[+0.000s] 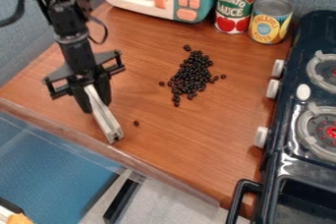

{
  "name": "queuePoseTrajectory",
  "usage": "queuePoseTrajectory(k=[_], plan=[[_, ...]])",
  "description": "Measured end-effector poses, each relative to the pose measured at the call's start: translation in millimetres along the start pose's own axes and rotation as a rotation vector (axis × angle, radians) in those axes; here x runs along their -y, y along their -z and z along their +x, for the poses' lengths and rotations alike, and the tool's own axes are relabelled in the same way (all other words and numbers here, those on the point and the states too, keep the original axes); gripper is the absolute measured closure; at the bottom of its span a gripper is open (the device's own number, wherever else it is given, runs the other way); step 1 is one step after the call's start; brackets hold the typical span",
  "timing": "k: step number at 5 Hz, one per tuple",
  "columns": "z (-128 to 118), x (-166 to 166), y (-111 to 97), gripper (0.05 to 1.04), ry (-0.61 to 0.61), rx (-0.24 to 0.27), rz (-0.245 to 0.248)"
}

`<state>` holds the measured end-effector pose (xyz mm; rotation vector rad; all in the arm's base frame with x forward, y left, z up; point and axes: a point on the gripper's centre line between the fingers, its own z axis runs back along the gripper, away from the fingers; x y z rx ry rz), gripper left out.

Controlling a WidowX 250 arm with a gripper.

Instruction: Sweep into pile

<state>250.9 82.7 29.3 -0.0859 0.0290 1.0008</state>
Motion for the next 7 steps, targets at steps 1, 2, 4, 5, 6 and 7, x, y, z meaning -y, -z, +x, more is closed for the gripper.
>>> queuePoseTrajectory(k=[1,2,4,5,6,7], plan=[[-1.7,0.1,8.0,0.747,-0.012,0.006,0.037],[1.1,4.9,10.0,0.748,-0.014,0.007,0.038],[16.3,52.1,9.4,0.747,-0.074,-0.008,-0.011],[21.6,78.3,9.9,0.747,-0.081,-0.014,-0.019],[24.4,99.4,8.9,0.747,-0.094,-0.026,-0.043],[17.5,110.0,6.0,0.747,-0.048,-0.036,-0.053]])
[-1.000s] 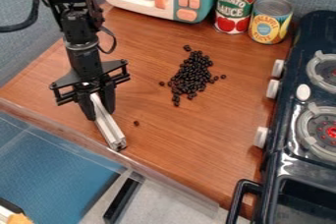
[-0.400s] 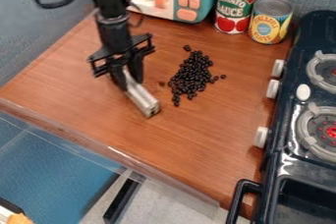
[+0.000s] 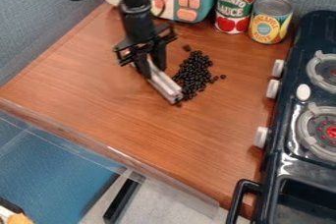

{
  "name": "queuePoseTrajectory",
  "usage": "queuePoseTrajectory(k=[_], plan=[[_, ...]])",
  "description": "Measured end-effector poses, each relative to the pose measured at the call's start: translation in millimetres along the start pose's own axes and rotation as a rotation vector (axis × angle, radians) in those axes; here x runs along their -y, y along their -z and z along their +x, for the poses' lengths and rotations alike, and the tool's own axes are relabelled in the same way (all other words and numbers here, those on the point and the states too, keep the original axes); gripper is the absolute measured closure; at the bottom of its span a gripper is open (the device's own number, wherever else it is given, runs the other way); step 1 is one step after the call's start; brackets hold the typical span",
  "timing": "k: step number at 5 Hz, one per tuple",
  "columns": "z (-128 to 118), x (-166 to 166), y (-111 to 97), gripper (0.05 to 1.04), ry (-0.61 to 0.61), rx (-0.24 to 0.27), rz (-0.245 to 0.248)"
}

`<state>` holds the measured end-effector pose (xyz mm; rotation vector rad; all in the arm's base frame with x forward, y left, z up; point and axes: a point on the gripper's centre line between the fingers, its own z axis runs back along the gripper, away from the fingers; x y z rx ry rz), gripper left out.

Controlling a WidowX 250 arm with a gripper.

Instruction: Sweep into pile

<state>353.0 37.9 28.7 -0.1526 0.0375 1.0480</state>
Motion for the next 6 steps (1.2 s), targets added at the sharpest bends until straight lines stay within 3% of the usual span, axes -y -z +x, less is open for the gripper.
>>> queuePoseTrajectory(k=[1,2,3,4,5,6], plan=[[-0.7,-8.5,-19.9,0.747,0.035,0.020,-0.038],[12.0,-33.1,-59.6,0.747,0.033,0.082,-0.108],[29.8,-51.3,-71.3,0.747,0.099,0.136,-0.110],[55.5,-65.4,-69.5,0.748,0.243,0.205,-0.070],[75.9,-62.1,-69.3,0.748,0.415,0.232,-0.044],[91.7,-58.8,-61.2,0.747,0.619,0.223,-0.044]])
